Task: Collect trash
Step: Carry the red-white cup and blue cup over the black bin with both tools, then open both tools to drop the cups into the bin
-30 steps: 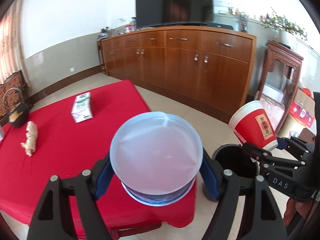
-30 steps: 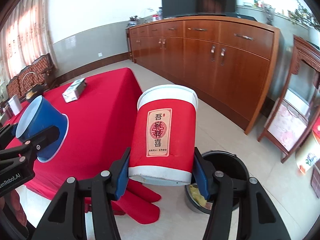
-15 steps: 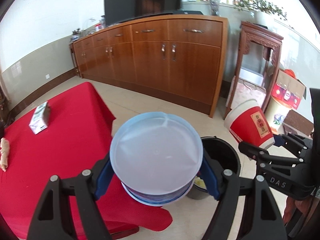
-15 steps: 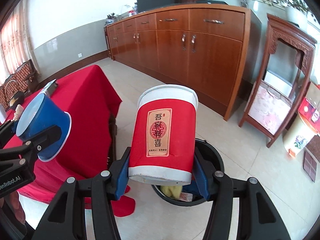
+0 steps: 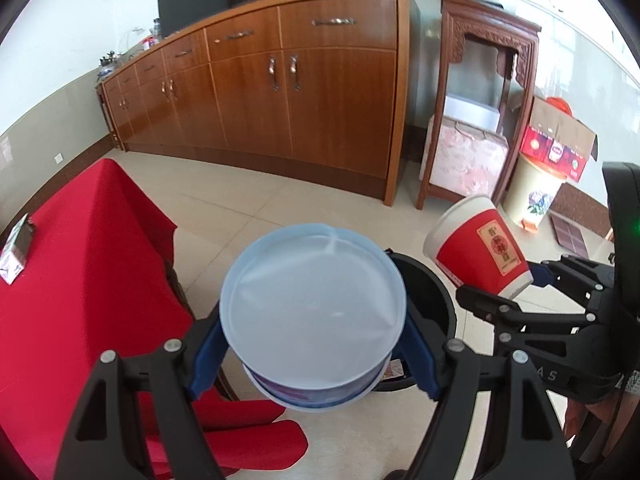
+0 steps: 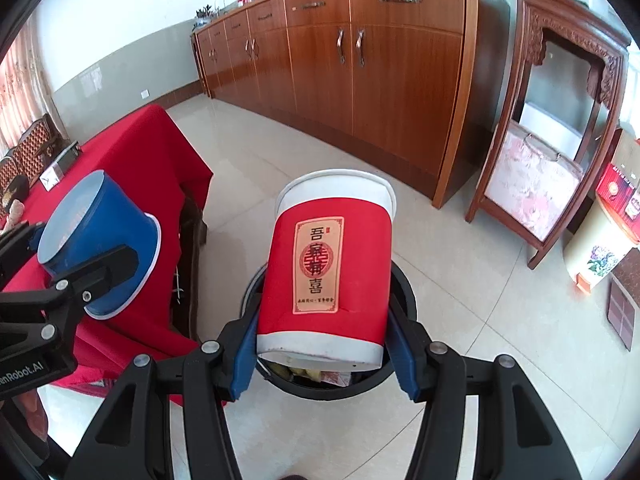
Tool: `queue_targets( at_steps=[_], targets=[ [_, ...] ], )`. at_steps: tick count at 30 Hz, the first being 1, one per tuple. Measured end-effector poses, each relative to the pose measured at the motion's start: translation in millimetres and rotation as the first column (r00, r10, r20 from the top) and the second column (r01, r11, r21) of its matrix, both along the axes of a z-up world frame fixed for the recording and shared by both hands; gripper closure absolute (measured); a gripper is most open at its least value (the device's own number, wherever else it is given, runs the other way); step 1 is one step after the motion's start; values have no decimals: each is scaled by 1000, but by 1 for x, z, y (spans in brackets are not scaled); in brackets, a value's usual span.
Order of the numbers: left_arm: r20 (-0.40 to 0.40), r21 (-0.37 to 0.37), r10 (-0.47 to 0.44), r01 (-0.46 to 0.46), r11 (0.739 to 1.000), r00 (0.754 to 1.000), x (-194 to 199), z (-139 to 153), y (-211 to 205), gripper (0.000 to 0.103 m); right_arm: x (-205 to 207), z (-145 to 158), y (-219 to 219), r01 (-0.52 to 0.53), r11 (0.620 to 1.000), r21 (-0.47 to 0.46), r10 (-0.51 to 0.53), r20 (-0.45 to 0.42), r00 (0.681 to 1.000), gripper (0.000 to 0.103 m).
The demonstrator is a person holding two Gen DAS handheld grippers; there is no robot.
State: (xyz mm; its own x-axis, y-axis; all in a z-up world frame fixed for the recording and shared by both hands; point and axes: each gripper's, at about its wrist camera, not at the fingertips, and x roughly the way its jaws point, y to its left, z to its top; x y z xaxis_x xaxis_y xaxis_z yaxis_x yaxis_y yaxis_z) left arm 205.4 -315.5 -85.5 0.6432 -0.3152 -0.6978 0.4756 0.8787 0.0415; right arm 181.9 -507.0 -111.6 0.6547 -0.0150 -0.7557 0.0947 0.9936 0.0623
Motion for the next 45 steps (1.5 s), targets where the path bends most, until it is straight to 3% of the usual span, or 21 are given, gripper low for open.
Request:
queue_targets(
  at_steps=[18, 30, 35, 37, 38, 39, 40, 45],
  targets=[
    [-171, -4, -40, 40, 999, 984, 29, -55, -34, 26, 23, -71, -30, -52, 997, -55, 44, -134, 990, 44],
    [-316, 28, -46, 58, 998, 948, 49, -106, -53, 25, 51, -123, -30, -209, 975, -71, 185, -251, 950, 44],
    [-374, 4, -37, 41, 999, 927, 53, -120, -56, 24, 61, -135, -17, -277, 958, -77, 246, -281, 928, 43],
    [-425, -20, -11, 3, 1000, 905, 60, -129, -52, 22, 66, -144, -15, -289, 955, -73, 254, -307, 917, 32],
    [-439, -22, 2, -13, 1000, 899, 63, -131, -48, 15, 66, -149, -15, -286, 952, -109, 240, -312, 919, 14],
    [-442, -12, 24, -33, 999, 897, 64, -133, -44, 10, 64, -150, -14, -284, 949, -133, 234, -303, 924, 10],
    [-431, -2, 31, -35, 999, 902, 62, -132, -43, 3, 63, -150, -14, -288, 948, -133, 238, -299, 924, 10],
    [-366, 48, 48, -33, 998, 929, 55, -123, -36, 3, 57, -149, -21, -263, 952, -154, 208, -302, 930, 5]
  ],
)
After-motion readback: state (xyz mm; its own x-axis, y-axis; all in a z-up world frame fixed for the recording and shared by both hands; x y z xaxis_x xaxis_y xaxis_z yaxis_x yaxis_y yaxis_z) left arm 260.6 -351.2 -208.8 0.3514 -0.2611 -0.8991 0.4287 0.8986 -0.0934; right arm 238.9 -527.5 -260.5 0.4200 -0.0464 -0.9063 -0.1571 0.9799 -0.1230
